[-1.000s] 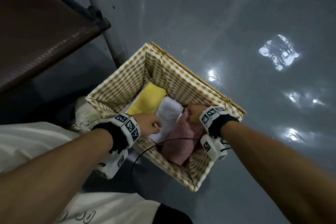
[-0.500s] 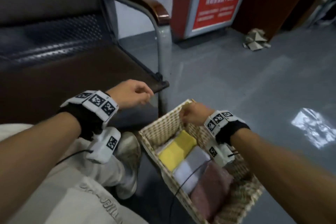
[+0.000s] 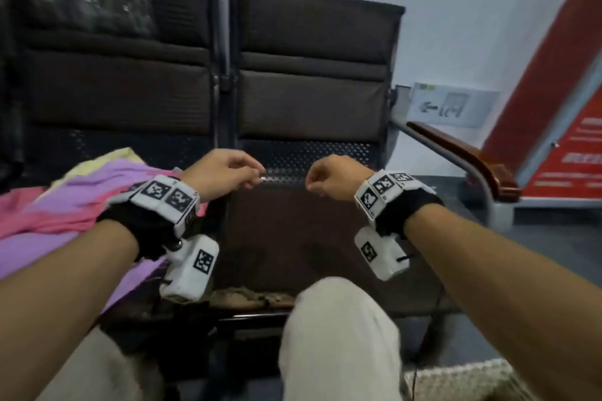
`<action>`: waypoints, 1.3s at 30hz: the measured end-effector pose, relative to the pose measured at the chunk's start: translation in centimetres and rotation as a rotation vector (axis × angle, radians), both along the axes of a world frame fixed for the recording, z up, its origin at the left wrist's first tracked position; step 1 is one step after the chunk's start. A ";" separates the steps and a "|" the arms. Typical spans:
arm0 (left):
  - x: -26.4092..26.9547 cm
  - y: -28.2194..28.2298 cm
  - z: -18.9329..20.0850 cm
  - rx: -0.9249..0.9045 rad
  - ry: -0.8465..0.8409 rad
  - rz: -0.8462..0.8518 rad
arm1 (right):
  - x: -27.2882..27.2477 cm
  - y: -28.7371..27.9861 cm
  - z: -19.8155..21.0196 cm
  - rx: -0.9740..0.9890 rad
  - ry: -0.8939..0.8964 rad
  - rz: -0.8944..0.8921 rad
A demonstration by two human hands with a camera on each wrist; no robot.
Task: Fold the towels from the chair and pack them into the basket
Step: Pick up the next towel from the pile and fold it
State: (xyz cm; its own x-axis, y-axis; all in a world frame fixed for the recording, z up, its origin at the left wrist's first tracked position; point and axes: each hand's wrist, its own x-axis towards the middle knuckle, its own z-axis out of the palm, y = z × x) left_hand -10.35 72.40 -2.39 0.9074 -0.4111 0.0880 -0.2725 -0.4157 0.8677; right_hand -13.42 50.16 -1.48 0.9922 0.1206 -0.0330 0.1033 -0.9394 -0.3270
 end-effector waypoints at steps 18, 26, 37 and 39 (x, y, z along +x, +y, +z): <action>8.2 18.9 -11.2 0.804 0.099 0.120 | 17.0 23.0 -15.6 0.067 0.153 0.250; 8.6 19.0 -11.5 0.782 0.102 0.134 | 20.3 25.1 -18.2 0.154 0.040 0.072; 8.8 15.4 -10.3 0.641 -0.157 0.301 | 15.8 20.2 -11.7 0.329 -0.089 0.162; 8.7 13.8 -9.5 0.664 -0.234 0.281 | 14.1 18.1 -9.6 0.409 -0.124 0.210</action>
State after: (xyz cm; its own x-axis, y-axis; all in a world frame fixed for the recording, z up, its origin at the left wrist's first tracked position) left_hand -1.69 86.23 -11.89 0.9739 -0.2007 0.1059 -0.2252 -0.9119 0.3430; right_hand 0.65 68.23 -11.05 0.9383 0.2978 0.1759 0.3390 -0.6904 -0.6391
